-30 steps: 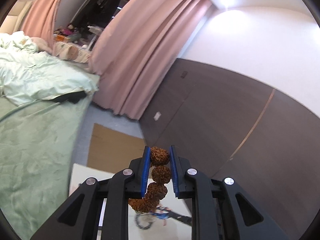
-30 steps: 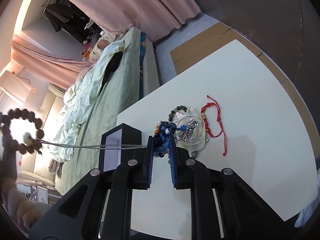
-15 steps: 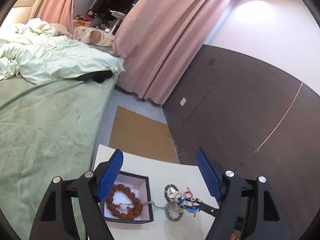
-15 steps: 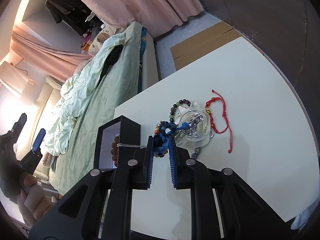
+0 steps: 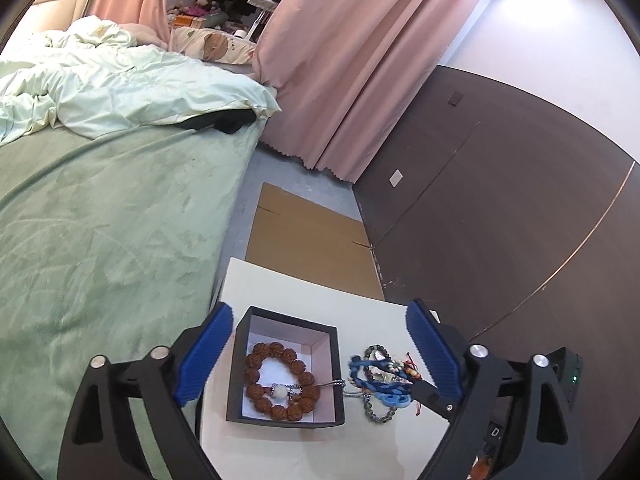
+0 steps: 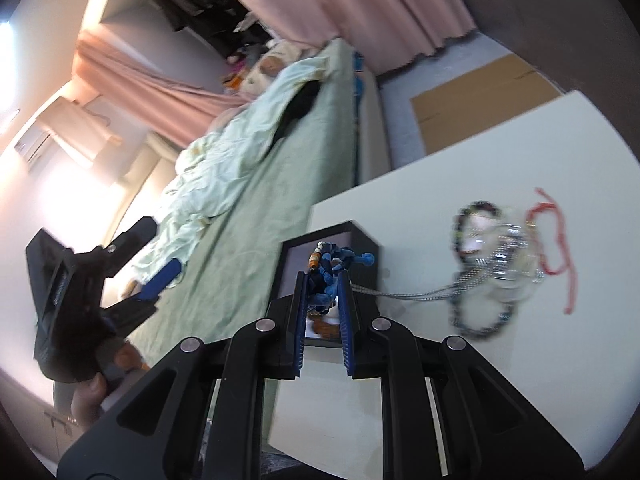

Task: Organize jewelry
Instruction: 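Lower the blue tassel into the black box and open the right gripper, then move the left gripper to the pile and grasp the silver pendant chain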

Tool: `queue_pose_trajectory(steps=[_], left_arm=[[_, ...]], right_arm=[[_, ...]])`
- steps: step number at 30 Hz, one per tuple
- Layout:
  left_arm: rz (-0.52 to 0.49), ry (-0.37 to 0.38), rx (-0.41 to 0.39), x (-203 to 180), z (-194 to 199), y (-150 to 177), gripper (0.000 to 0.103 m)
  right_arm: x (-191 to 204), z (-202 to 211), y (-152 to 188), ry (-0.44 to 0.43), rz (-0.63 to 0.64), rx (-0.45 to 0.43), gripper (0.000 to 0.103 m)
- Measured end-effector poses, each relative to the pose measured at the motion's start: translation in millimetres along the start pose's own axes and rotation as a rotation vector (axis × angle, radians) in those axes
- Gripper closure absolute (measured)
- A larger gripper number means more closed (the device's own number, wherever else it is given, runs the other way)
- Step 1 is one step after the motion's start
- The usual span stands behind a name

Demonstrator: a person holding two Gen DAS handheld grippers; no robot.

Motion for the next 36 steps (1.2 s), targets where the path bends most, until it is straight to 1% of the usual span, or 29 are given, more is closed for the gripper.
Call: queue_pose_trajectory(steps=[6,7,9,10,11,13,21,27,32,36], left_arm=[[0.021,-0.009,0.005,9,2,-1,0.009],[0.026,-0.009,0.005,11,2,-2,0.009],[0.032,-0.013,0.009,14,2,-2,0.009],[0.034,-0.014,0.011,14,2,-2,0.009],[0.037,-0.015,0.013,15,2,-1,0.009],[0.038,-0.018,0.018,15,2,0,0.009],[0.007,-0.015,0.046,3,-8,9,0.009],[-0.056,-0.003,0.075,-22,-20,23,0.009],[-0.1,0.018,0.113,-43,-32,39,0.014],[-0.137,0.033,0.153,-60,-47,55,0.022]], right_arm=[[27,-22,4,-0.063,0.029,0.014,0.087],[31,-26,4,-0.073,0.038,0.017,0.086],[37,-34,6,-0.061,0.063,0.032,0.076],[38,-37,6,-0.057,0.064,0.044,0.063],[36,-40,6,-0.055,0.057,0.051,0.052],[28,-34,4,-0.037,0.042,0.027,0.048],[-21,13,-9,0.05,-0.045,-0.047,0.047],[-51,42,-10,0.108,-0.092,-0.074,0.047],[-68,58,-9,0.135,-0.135,-0.086,0.047],[-82,72,-8,0.152,-0.176,-0.099,0.047]])
Point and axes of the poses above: each gripper's, at about its wrist camera, not at the fingertips, and z roughly against the way its jaws point, x to its left, y to its underside, the point moved 6 cm from there along -z, roughly the way its jaws point, and after that the axes turned 3 degrees about x, right-handed, at the moved point
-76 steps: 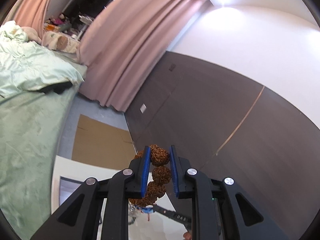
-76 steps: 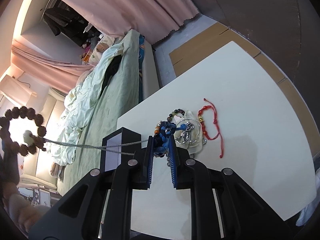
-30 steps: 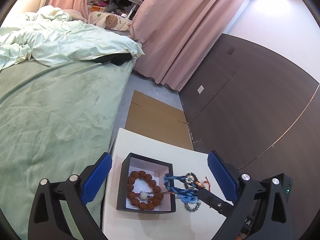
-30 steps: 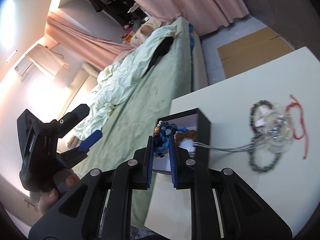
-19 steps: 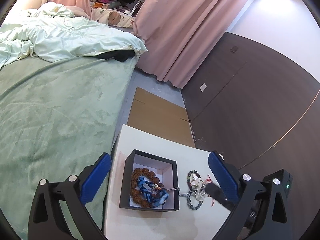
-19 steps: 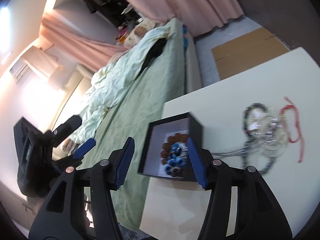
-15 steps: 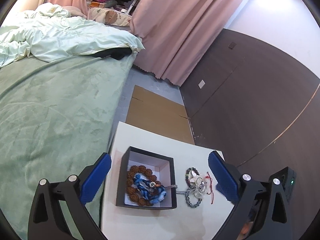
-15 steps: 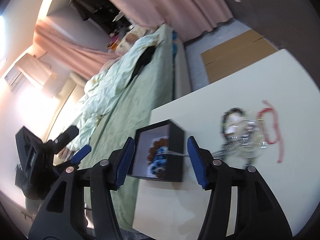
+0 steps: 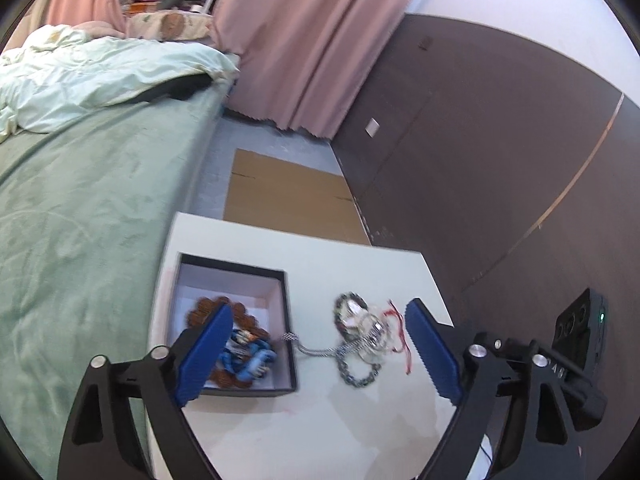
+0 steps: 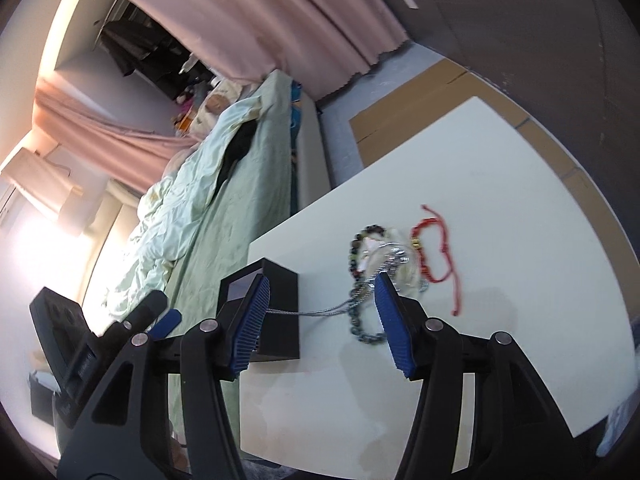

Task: Organize jewelry
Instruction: 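Move the left gripper to the pile and grasp the silver pendant chain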

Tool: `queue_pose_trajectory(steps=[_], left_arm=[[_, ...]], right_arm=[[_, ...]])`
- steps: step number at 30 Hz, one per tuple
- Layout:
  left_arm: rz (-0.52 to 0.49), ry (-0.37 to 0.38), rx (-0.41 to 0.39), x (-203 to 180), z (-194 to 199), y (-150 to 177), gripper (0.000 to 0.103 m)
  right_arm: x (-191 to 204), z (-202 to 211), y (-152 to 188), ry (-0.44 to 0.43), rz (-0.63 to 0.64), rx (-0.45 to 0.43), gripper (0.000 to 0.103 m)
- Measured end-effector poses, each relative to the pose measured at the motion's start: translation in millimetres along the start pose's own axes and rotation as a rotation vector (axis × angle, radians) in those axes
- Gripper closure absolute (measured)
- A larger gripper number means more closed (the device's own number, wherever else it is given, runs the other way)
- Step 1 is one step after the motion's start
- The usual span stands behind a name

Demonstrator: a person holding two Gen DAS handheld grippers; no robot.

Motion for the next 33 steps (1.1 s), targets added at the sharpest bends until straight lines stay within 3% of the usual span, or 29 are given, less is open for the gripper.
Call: queue_pose_trajectory(steps=[7,16,24,30,33], left_arm=[[-0.055,0.025,0.082,-27,-37,19,0.043],[-0.078,0.008,0.143,-35,-71,29,0.059],[-0.101,0.011,0.167,-42,-91,29,0.062],[-0.185,0.021,0.155,-62,-109,24,0.075],[-0.219,0.059,0.158,-74,-120,25,0.075]], right_arm=[[-28,16,-7,0.012,-0.091,-0.006,0.048],[-43,1,-8,-0.027,-0.171,0.058,0.065],[-48,-15,-12,-0.01,-0.202,0.082,0.067],[-56,-3,-22,-0.011,-0.23,0.046,0.067],[-65,4,-28,-0.01,-0.254,0.023,0.066]])
Point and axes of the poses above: each gripper's, at about its wrist camera, not at the fingertips, and z roughly against the way its jaws point, x to its left, y to its underside, the point moved 6 cm from there along -z, roughly the way its jaws point, and after that the axes turned 3 degrees about x, right-handed, at the moved point
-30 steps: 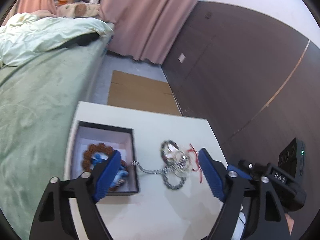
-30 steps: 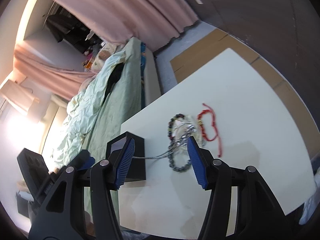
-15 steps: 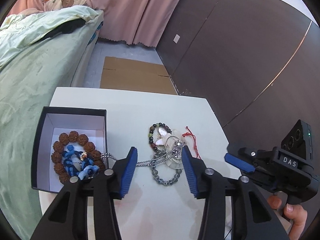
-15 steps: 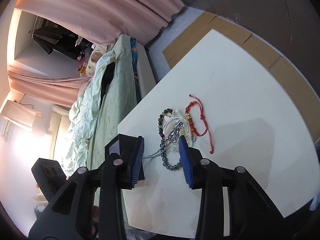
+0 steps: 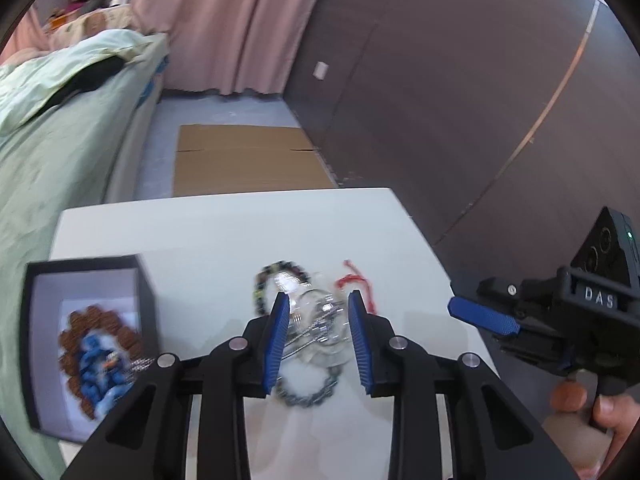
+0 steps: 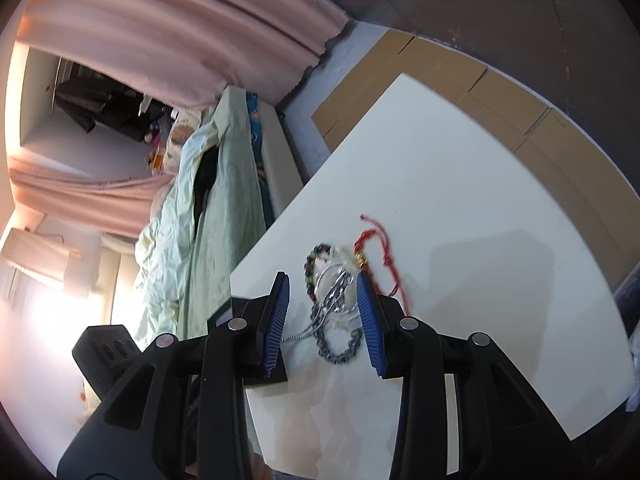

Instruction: Organize jewelry

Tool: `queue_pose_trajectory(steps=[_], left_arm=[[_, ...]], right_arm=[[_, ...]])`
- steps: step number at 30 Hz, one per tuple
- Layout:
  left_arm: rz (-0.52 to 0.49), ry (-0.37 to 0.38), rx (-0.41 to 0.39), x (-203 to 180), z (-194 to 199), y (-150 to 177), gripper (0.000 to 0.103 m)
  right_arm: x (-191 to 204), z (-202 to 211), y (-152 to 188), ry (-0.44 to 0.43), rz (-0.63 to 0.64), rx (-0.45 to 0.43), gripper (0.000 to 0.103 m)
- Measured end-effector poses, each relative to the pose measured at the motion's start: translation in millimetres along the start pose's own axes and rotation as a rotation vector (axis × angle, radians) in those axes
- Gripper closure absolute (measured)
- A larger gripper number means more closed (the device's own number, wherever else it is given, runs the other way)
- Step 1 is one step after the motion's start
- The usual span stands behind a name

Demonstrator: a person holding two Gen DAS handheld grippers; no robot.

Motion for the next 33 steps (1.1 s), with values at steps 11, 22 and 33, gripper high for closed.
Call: queue_pose_trajectory(steps=[11,22,33], left_arm=[[-0.135,-0.004,0.06,-22,-48,0,0.078],[-0.204,-0.045,0.155,-13,-85,12,0.082],[-0.139,0.003,0.111,-7,-61,4,0.088]], right_arm=[[-17,9,-28,-0.012,-0.061,-0.035,0.067],[-20,6,-41,-0.022,-0.069,-0.032,0.067],[-14,-1,-32,0.009,-0.031,-0.016,0.067]])
Point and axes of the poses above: each gripper's, at about its wrist camera, not at the fingertips, and z roughly against the way its jaws point, x to its left, y to its underside, the point moved 6 cm from there along -z, roughly the way its jaws point, and after that the axes turned 3 degrees about x, right-handed, at the moved point
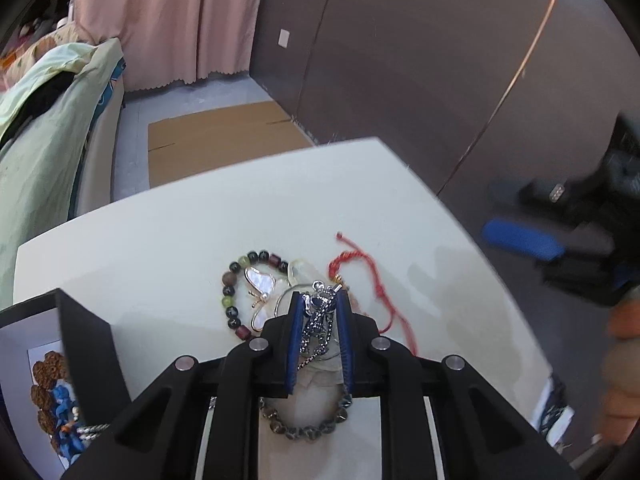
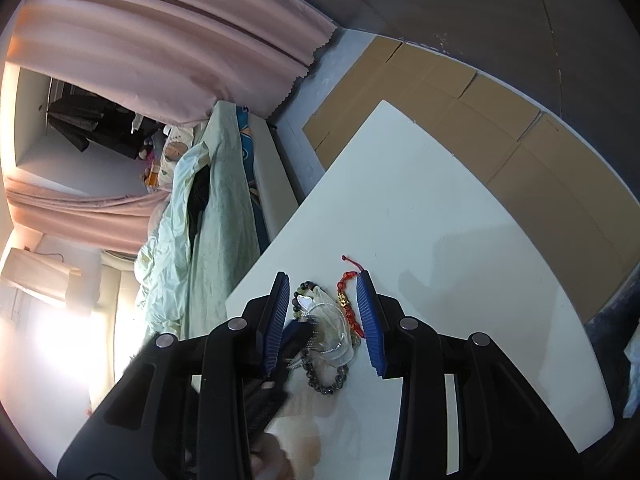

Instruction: Organize jewelry

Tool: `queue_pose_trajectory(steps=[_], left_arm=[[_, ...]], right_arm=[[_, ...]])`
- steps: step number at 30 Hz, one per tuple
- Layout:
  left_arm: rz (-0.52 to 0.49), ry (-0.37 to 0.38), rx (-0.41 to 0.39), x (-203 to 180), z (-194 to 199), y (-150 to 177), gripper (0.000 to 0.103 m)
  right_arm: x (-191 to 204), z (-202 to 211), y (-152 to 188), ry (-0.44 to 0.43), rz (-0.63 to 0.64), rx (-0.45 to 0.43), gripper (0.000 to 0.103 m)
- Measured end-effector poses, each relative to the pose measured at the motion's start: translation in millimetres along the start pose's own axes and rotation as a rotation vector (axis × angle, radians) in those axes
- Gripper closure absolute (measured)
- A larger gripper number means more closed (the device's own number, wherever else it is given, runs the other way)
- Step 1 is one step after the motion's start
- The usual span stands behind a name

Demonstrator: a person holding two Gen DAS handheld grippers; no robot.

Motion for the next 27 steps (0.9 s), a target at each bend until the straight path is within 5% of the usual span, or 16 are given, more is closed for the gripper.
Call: queue_pose_trajectory(steps=[9,27], left_arm=[[0.11,0.085,-0.052,17,34,-7,0.088],[0.188,0.094,-0.147,36,85,-3,0.088]], right_arm=[[13,-29,26,0.048,0.096,0.102,0.066],[29,-82,56,0.17,0.256,0.163,0.07]])
Point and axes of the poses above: each gripper's, at about its wrist camera, not at the fingertips, and z roughly against the way its jaws point, x to its left, y to its underside, the point moved 6 cm from there along -z, roughly the way its jaws point, and after that the axes turned 3 degrees about x, right-handed, at the moved point
